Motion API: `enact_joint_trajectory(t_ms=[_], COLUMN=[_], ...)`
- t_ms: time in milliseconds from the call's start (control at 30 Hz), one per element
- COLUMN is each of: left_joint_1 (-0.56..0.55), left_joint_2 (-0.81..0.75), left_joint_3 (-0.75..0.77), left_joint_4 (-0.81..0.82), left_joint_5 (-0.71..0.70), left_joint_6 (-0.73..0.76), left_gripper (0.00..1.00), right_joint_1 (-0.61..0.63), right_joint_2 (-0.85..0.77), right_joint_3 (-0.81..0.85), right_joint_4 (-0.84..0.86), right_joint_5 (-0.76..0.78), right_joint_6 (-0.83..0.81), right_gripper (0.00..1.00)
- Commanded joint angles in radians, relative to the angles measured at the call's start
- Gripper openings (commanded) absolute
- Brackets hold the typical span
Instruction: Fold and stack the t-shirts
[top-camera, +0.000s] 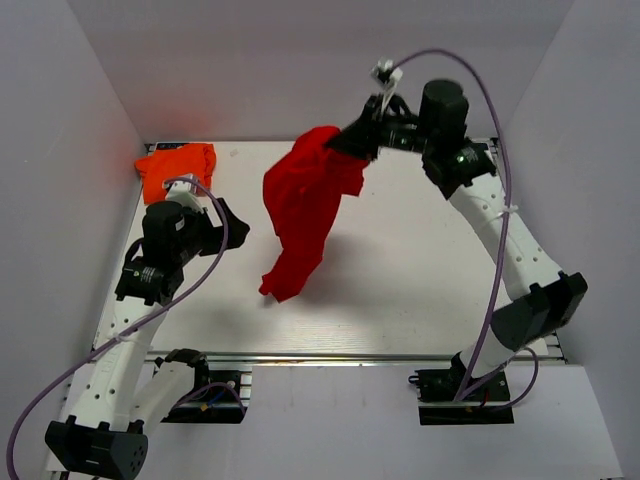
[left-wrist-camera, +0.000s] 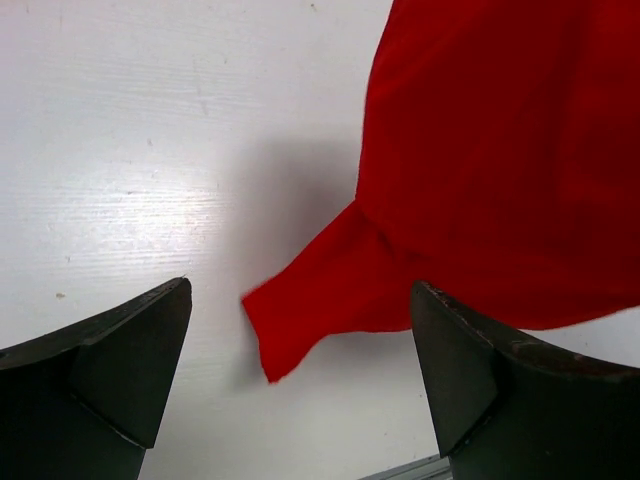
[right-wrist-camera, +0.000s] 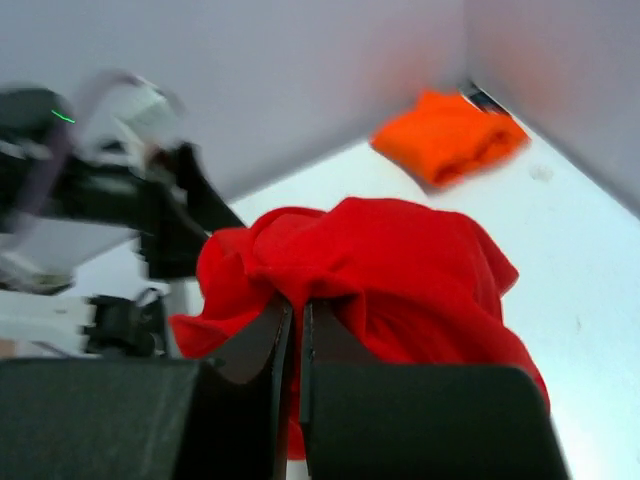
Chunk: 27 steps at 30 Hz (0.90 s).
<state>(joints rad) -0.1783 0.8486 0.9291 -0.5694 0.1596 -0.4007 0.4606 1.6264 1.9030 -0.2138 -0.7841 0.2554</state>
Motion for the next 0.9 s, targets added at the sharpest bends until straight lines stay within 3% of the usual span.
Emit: enact_joint_trajectory(t_ms=[0, 33, 67, 100, 133, 167, 233, 267, 300, 333, 733, 867], left_joint_1=[0.005, 0.005, 0.005, 0.005, 0.005, 0.005, -0.004, -0.004, -0.004, -0.004, -0.085, -0.156], left_joint_2=[-0.017, -0.017, -0.005, 0.006, 0.015, 0.024, 0.078, 0.099, 0.124, 0.174, 0.274, 0.400], left_joint_3=[0.022, 0.022, 0.008, -0.001, -0.021, -0.032, -0.068, -0.078, -0.087, -0.105, -0.266, -0.276], left_joint_4=[-0.066, -0.066, -0.079, -0.080, -0.089, -0.089, -0.089, -0.089, -0.089, -0.075, 0.063, 0.124], left_joint_5=[-0.040, -0.049, -0.049, -0.049, -0.037, -0.037, -0.019, 0.012, 0.035, 0.084, 0.172, 0.152], left_joint_6=[-0.033, -0.033, -0.046, -0.046, -0.046, -0.056, -0.056, -0.056, -0.032, -0.021, -0.012, -0.021], left_gripper=[1.00, 1.00, 1.00, 1.00, 1.00, 1.00, 1.00, 1.00, 1.00, 1.00, 1.00, 0.94], right_joint_1=[0.007, 0.006, 0.004, 0.001, -0.002, -0.005, -0.007, -0.005, -0.005, -0.008, -0.008, -0.010], right_joint_2=[-0.086, -0.150, -0.170, -0.192, -0.244, -0.258, -0.308, -0.336, -0.352, -0.377, -0.629, -0.646], right_joint_3=[-0.329, -0.391, -0.597, -0.657, -0.714, -0.842, -0.904, -0.951, -0.978, -0.992, -1.116, -1.164], right_joint_4=[-0.021, -0.004, 0.023, 0.034, 0.043, 0.060, 0.059, 0.050, 0.047, 0.013, -0.232, -0.289], right_joint_5=[0.195, 0.233, 0.270, 0.410, 0.457, 0.558, 0.712, 0.744, 0.769, 0.842, 1.003, 0.982], right_joint_6=[-0.094, -0.102, -0.093, -0.085, -0.074, -0.042, -0.024, 0.001, 0.007, 0.013, 0.113, 0.130], right_gripper=[0.00, 0.00, 0.01, 0.05, 0.07, 0.21, 0.43, 0.67, 0.83, 0.90, 0.90, 0.90])
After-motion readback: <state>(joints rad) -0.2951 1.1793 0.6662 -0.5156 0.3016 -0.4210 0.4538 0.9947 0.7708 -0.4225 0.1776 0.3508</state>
